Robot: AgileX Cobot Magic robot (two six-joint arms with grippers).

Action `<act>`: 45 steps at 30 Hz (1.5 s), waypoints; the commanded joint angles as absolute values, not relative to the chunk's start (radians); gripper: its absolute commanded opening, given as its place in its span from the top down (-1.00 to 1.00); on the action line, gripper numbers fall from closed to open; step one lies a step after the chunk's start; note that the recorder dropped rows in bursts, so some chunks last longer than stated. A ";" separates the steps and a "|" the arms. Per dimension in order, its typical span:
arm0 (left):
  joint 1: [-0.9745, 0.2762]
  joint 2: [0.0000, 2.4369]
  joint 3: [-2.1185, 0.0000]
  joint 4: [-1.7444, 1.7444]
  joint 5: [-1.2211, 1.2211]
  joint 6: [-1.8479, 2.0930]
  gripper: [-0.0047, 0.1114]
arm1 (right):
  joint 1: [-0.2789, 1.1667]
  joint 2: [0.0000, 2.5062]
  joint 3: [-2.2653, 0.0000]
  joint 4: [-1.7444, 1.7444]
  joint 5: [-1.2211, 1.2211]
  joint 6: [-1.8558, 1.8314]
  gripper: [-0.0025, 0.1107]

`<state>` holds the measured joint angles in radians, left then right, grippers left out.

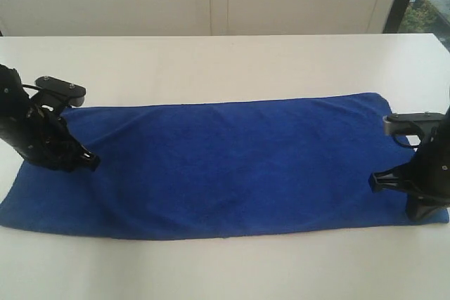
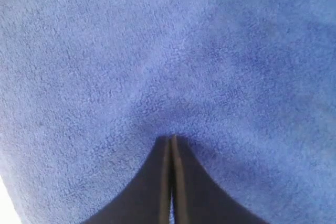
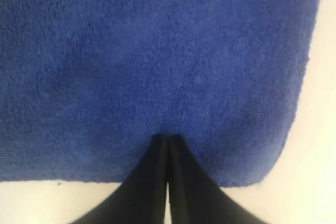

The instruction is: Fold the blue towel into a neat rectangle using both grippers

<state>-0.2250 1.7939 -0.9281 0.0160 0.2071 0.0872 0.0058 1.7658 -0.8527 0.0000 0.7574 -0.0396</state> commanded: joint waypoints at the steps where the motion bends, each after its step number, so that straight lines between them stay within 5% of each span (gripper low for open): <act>1: -0.232 1.824 -0.921 0.008 0.234 0.086 0.92 | 0.000 1.778 -0.847 -0.073 0.831 0.028 0.96; 16: -0.232 1.807 -0.921 0.008 0.233 0.086 0.92 | 0.000 1.680 -0.884 -0.122 0.820 0.096 0.96; 25: -0.229 1.594 -0.921 0.008 0.386 0.062 0.92 | 0.000 1.583 -0.884 -0.044 0.779 0.054 0.96; 31: -0.142 1.482 -0.890 0.014 0.598 -0.024 0.92 | 0.000 1.583 -0.884 0.084 0.754 -0.026 0.96; 40: -0.013 1.478 -0.750 -0.006 0.563 -0.048 0.92 | 0.000 1.583 -0.884 0.131 0.742 -0.073 0.96; 45: -0.013 1.478 -0.711 -0.029 0.468 -0.046 0.47 | 0.000 1.583 -0.884 0.133 0.733 -0.073 0.96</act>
